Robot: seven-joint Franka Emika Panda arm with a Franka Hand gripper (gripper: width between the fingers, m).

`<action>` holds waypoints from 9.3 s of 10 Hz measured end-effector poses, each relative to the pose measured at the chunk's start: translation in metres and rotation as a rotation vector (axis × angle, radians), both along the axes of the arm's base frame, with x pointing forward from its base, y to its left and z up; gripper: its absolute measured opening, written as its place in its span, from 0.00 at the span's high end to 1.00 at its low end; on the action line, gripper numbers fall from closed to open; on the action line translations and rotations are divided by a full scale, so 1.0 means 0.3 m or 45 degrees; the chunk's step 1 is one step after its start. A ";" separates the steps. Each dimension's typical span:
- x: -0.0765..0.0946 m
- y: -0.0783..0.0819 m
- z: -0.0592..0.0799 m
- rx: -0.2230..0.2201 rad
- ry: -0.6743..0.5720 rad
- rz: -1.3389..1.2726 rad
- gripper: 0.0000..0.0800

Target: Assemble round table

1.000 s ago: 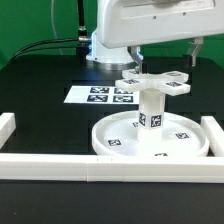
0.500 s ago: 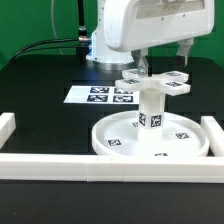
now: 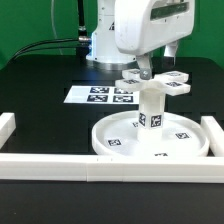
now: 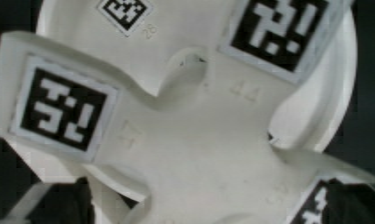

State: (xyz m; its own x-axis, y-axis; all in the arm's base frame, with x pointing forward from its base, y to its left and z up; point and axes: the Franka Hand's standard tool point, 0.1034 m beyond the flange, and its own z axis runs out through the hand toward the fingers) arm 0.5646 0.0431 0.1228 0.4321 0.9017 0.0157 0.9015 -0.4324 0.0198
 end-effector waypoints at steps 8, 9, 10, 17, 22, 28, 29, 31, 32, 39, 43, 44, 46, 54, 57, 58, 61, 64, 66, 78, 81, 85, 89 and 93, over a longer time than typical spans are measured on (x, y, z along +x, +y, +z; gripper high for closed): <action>0.006 -0.024 -0.046 -0.046 0.023 0.266 0.19; 0.005 -0.022 -0.049 -0.046 0.026 0.255 0.19; 0.003 -0.018 -0.052 -0.045 0.028 0.250 0.19; -0.013 -0.024 -0.077 -0.045 0.081 0.229 0.44; -0.013 -0.034 -0.077 -0.045 0.081 0.179 0.44; -0.028 -0.017 -0.081 -0.040 0.061 -0.654 0.44; -0.029 -0.014 -0.082 -0.036 0.061 -0.856 0.44; -0.025 -0.012 -0.082 -0.025 0.051 -1.104 0.44; -0.025 -0.012 -0.082 -0.024 0.051 -1.145 0.44; -0.024 -0.007 -0.087 0.073 0.060 -1.999 0.44; -0.022 -0.006 -0.089 0.115 0.087 -2.608 0.44; -0.020 -0.006 -0.089 0.124 0.096 -2.739 0.44; -0.021 -0.007 -0.089 0.135 0.136 -3.088 0.44; -0.014 0.006 -0.021 0.172 0.180 -3.174 0.20; -0.010 0.006 -0.007 0.200 0.196 -3.119 0.19; -0.011 0.006 -0.011 0.197 0.196 -3.106 0.19; 0.005 0.031 -0.009 0.166 0.110 -2.555 0.19; 0.005 0.036 -0.001 0.154 0.103 -2.218 0.19; 0.004 0.035 -0.002 0.153 0.093 -2.034 0.19; 0.033 0.035 0.048 0.000 0.076 -0.479 0.19; 0.034 0.017 0.037 -0.014 0.091 -0.202 0.19; 0.043 -0.004 0.030 -0.029 0.062 0.198 0.19; 0.045 0.003 0.021 -0.076 0.046 0.522 0.19; 0.036 -0.012 -0.001 -0.111 0.069 0.636 0.19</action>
Offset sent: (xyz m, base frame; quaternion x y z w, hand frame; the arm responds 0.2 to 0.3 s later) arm -0.0035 0.0031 -0.0044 -0.0023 0.0101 -0.1940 0.9809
